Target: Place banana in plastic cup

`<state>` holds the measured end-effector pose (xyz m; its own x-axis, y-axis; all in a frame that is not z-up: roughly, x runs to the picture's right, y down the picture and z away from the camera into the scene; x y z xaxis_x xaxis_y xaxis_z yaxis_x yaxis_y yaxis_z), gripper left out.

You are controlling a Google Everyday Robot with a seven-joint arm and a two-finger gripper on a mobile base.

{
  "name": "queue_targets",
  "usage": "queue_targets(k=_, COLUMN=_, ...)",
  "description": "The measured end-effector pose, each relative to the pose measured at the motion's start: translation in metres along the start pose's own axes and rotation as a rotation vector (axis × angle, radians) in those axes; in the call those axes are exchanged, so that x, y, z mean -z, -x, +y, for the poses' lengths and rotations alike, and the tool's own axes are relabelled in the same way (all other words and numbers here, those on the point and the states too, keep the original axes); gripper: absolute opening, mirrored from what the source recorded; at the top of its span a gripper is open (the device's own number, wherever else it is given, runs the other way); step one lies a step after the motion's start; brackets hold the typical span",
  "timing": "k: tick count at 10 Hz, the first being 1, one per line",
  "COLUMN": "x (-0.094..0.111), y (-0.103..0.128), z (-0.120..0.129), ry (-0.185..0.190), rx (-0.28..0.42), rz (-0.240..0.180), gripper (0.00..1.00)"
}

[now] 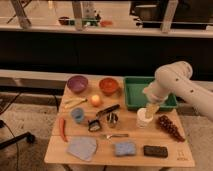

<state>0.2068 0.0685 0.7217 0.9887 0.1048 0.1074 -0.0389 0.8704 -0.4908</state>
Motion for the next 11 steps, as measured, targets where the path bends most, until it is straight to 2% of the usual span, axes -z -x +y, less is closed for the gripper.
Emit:
queue_targets(k=2, x=0.001, y=-0.007, z=0.002, ry=0.004, rx=-0.003, rz=0.014, gripper=0.8)
queue_targets(k=5, x=0.0, y=-0.005, z=0.002, ry=0.003, rx=-0.002, rz=0.011, gripper=0.8)
queue_targets(k=7, x=0.001, y=0.001, z=0.002, ry=-0.005, rx=0.019, rz=-0.01, gripper=0.8)
queue_targets(k=9, x=0.001, y=0.026, z=0.004, ry=-0.013, rx=0.057, rz=-0.056, gripper=0.8)
queue_targets(k=11, x=-0.002, y=0.073, z=0.004, ry=-0.023, rx=0.101, rz=-0.11, gripper=0.8)
